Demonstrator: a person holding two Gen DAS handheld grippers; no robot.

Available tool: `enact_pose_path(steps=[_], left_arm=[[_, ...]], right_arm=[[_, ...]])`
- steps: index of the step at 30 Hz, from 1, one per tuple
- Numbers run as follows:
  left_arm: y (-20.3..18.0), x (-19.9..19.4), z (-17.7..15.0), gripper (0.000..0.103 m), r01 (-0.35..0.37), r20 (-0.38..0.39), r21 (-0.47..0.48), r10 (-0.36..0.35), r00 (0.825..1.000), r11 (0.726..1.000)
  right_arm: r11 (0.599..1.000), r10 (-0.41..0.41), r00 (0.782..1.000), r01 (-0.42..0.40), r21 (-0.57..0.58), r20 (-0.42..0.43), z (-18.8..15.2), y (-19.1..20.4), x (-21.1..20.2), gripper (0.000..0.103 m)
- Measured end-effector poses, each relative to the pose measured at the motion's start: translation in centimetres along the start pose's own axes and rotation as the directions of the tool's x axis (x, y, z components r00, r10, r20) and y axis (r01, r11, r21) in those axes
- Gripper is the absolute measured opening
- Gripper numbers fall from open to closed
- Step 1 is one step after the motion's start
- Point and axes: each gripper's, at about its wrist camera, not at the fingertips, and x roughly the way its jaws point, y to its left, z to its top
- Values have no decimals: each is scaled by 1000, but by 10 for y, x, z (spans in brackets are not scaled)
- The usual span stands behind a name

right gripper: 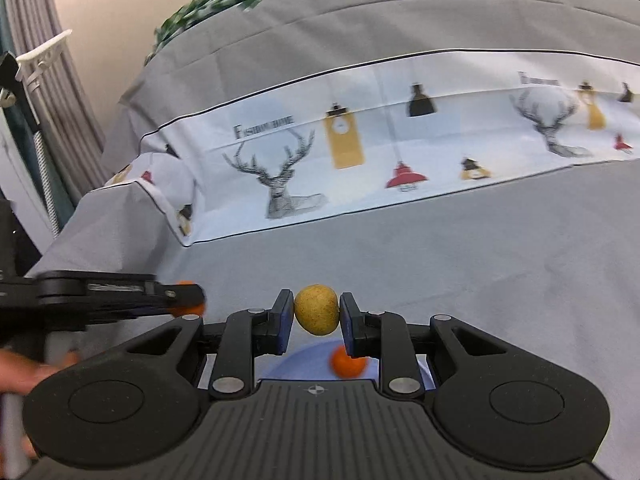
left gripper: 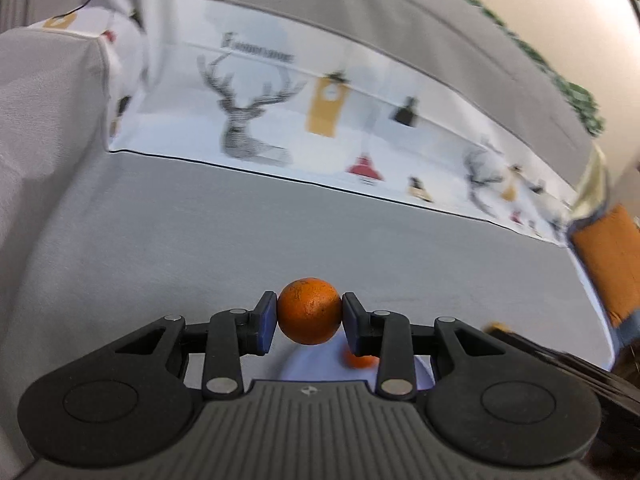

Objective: Organize fruits
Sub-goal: 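Carry the orange with the left tool over the plate while the right tool carries the yellow fruit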

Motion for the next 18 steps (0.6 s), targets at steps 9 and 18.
enact_pose_path(steps=[9,18], left_arm=[[-31,23,-26,39,28,-94,106,-18,995,994],[-19,44,-23,39,18,-160,71,-7,987,997]], right_arm=[[995,-82,996,83,62,-29,-5,-39,13,26],[998,-55,997,57,41,-52,-3,-35,24,26]])
